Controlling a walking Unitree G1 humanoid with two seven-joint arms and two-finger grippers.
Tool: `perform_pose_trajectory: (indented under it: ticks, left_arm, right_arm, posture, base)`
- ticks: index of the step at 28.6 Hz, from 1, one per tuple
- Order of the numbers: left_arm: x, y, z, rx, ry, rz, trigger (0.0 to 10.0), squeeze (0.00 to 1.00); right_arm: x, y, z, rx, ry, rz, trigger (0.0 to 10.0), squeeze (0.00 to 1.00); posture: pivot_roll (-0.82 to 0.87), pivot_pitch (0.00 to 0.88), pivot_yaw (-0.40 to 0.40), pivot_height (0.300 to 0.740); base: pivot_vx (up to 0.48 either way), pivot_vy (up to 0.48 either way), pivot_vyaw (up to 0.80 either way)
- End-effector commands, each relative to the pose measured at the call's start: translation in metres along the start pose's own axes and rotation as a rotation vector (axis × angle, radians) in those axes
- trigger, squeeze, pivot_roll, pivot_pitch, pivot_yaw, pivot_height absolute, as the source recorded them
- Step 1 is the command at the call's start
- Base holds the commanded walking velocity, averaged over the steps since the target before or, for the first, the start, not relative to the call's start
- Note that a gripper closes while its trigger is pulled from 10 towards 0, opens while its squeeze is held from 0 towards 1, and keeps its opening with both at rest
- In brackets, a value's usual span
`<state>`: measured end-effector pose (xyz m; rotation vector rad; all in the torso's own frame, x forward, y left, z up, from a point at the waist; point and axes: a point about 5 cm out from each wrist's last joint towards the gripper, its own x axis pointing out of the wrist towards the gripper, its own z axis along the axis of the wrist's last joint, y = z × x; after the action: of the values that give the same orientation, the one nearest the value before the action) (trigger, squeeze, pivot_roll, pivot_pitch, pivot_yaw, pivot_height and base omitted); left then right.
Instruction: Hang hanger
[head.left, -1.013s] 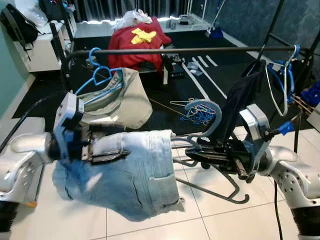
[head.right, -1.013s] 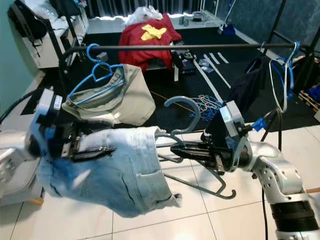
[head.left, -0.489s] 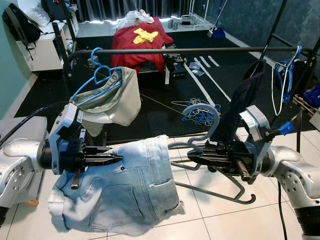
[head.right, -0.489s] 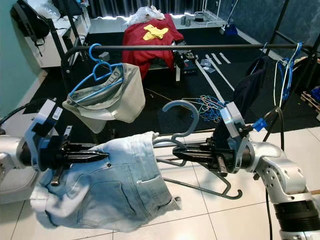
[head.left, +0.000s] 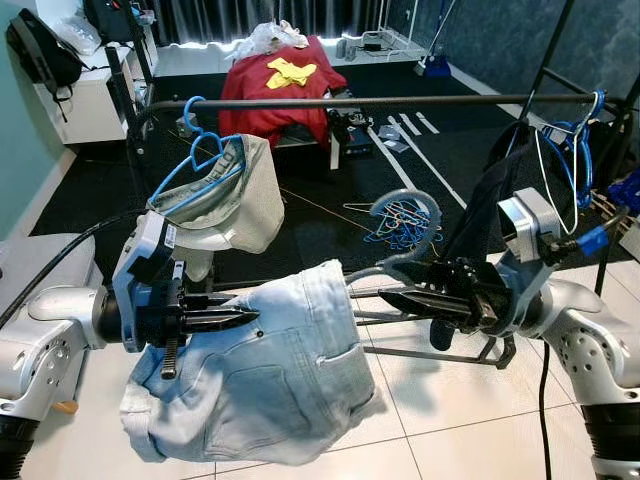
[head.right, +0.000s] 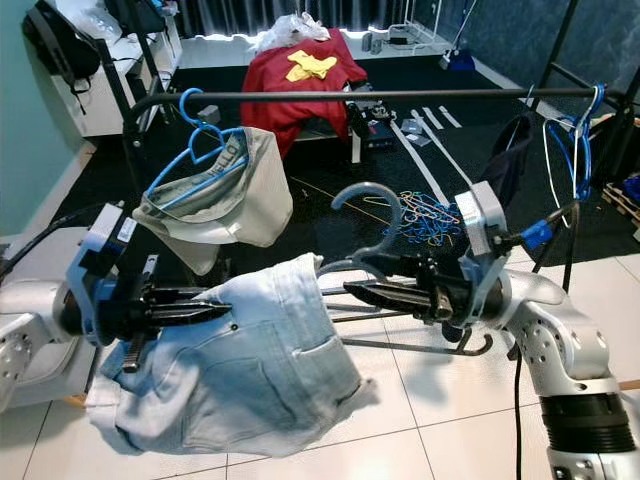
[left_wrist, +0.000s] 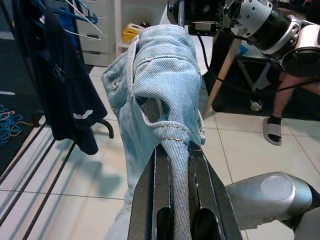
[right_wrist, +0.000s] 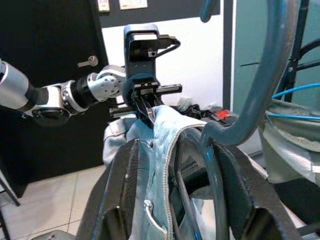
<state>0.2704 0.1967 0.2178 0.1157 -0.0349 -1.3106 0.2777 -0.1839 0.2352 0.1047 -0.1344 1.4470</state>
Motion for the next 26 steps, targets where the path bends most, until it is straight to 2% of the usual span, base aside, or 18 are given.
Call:
perform_pose_trajectory:
  ticks: [1,5,6,7,8,10,11,13,14,16,17,18,19,20,22,23,25,26]
  left_arm:
    - [-0.004,0.003,0.001,0.016,-0.048,0.045,0.0,0.00]
    - [-0.004,0.003,0.001,0.016,-0.048,0.045,0.0,0.00]
    - [-0.007,0.007,-0.001,0.031,-0.067,0.097,0.0,0.00]
    - [-0.007,0.007,-0.001,0.031,-0.067,0.097,0.0,0.00]
    - [-0.008,0.013,-0.002,0.060,-0.115,0.185,0.0,0.00]
    - [-0.008,0.013,-0.002,0.060,-0.115,0.185,0.0,0.00]
    - [0.000,0.018,-0.003,0.081,-0.203,0.301,0.0,0.00]
    - [0.000,0.018,-0.003,0.081,-0.203,0.301,0.0,0.00]
    - [0.011,0.020,-0.004,0.084,-0.279,0.368,0.0,0.00]
    - [0.011,0.020,-0.004,0.084,-0.279,0.368,0.0,0.00]
    - [0.026,0.024,-0.005,0.073,-0.360,0.447,0.0,0.00]
    - [0.026,0.024,-0.005,0.073,-0.360,0.447,0.0,0.00]
    - [0.035,0.029,-0.006,0.071,-0.403,0.511,0.0,0.00]
    - [0.035,0.029,-0.006,0.071,-0.403,0.511,0.0,0.00]
    - [0.040,0.034,-0.006,0.071,-0.416,0.553,0.0,0.00]
    - [0.040,0.039,-0.005,0.073,-0.419,0.571,0.0,0.00]
    - [0.027,0.046,0.003,0.061,-0.434,0.548,0.0,0.00]
    - [0.027,0.046,0.003,0.061,-0.434,0.548,0.0,0.00]
  right_arm:
    - [-0.005,0.000,0.006,-0.012,-0.014,-0.005,10.0,0.00]
    - [-0.005,0.000,0.006,-0.012,-0.014,-0.005,10.0,0.00]
    - [-0.019,-0.001,0.020,0.004,-0.058,-0.032,10.0,0.00]
    - [-0.019,-0.001,0.020,0.004,-0.058,-0.032,10.0,0.00]
    - [-0.039,-0.003,0.045,-0.034,-0.180,-0.106,10.0,0.00]
    - [-0.039,-0.003,0.045,-0.034,-0.180,-0.106,10.0,0.00]
    - [-0.059,-0.009,0.071,-0.132,-0.364,-0.271,10.0,0.00]
    - [-0.059,-0.009,0.071,-0.132,-0.364,-0.271,10.0,0.00]
    - [-0.075,-0.011,0.087,-0.195,-0.532,-0.400,10.0,0.00]
    - [-0.075,-0.011,0.087,-0.195,-0.532,-0.400,10.0,0.00]
    - [-0.094,-0.017,0.093,-0.241,-0.697,-0.599,10.0,0.00]
    - [-0.094,-0.017,0.093,-0.241,-0.697,-0.599,10.0,0.00]
    - [-0.105,-0.021,0.089,-0.266,-0.746,-0.746,10.0,0.00]
    - [-0.105,-0.021,0.089,-0.266,-0.746,-0.746,10.0,0.00]
    - [-0.108,-0.023,0.081,-0.260,-0.752,-0.822,10.0,0.00]
    - [-0.103,-0.024,0.069,-0.244,-0.696,-0.842,10.0,0.00]
    - [-0.076,-0.022,0.020,-0.190,-0.357,-0.778,10.0,0.00]
    - [-0.076,-0.022,0.020,-0.190,-0.357,-0.778,10.0,0.00]
  posture:
    - [-0.05,0.025,0.021,0.740]
    - [-0.05,0.025,0.021,0.740]
    - [-0.05,0.015,0.020,0.740]
    - [-0.05,0.015,0.020,0.740]
    - [-0.05,0.011,0.025,0.740]
    - [-0.05,0.011,0.025,0.740]
    - [-0.06,0.007,0.029,0.740]
    - [-0.06,0.007,0.029,0.740]
    - [-0.06,0.005,0.031,0.740]
    - [-0.06,0.005,0.031,0.740]
    - [-0.07,0.008,0.030,0.740]
    - [-0.07,0.008,0.030,0.740]
    - [-0.07,0.014,0.032,0.740]
    - [-0.07,0.014,0.032,0.740]
    - [-0.07,0.019,0.034,0.740]
    - [-0.07,0.023,0.032,0.740]
    - [-0.07,0.030,0.034,0.740]
    - [-0.07,0.030,0.034,0.740]
  base:
    - [0.000,0.000,0.00]
    - [0.000,0.000,0.00]
    - [0.000,0.000,0.00]
    - [0.000,0.000,0.00]
    - [0.000,0.000,0.00]
    - [0.000,0.000,0.00]
    - [0.000,0.000,0.00]
    - [0.000,0.000,0.00]
    - [0.000,0.000,0.00]
    - [0.000,0.000,0.00]
    - [0.000,0.000,0.00]
    - [0.000,0.000,0.00]
    - [0.000,0.000,0.00]
    - [0.000,0.000,0.00]
    - [0.000,0.000,0.00]
    - [0.000,0.000,0.00]
    - [0.000,0.000,0.00]
    - [0.000,0.000,0.00]
